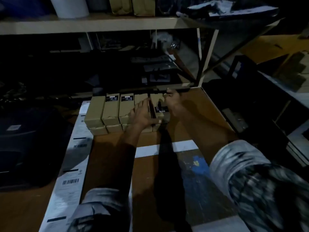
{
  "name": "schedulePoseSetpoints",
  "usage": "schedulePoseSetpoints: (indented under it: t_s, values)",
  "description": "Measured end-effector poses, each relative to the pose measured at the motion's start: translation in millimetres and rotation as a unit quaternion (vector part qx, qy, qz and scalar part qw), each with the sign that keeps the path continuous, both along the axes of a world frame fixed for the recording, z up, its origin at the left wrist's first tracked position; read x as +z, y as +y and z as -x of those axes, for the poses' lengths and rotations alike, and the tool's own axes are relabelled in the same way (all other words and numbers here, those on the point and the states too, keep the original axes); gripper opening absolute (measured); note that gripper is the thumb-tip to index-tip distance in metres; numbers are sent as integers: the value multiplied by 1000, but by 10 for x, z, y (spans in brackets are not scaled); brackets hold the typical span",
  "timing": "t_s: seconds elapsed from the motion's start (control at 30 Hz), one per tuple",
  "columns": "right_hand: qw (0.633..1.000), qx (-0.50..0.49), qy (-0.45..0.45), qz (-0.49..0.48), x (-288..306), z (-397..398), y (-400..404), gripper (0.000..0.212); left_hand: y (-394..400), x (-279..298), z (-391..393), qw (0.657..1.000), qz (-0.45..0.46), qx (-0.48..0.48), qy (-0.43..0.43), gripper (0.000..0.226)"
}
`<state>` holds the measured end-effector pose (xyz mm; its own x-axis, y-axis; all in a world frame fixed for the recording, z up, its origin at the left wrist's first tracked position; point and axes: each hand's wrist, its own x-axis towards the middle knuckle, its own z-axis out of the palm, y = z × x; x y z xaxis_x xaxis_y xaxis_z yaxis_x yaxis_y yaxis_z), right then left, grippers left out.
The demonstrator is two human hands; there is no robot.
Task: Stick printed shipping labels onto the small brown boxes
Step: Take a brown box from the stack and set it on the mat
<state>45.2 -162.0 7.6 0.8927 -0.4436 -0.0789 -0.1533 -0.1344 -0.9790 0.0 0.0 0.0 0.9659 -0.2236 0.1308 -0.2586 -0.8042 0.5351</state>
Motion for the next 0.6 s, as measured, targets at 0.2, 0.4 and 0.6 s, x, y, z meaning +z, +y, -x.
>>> schedulePoseSetpoints:
  t_s: [0.2, 0.4, 0.6]
  values:
    - [988, 96, 103, 69, -75, -444, -28, 51, -115, -172, -99, 997, -75, 23, -12, 109]
    - [980, 128, 90, 124, -163, -449, 12, 45, -145, -182, -102, 997, -71, 27, -31, 107]
    - [997, 62, 38, 35, -111, -202, -86, 34, -106, -94, 145, 999, 6, 34, -40, 113]
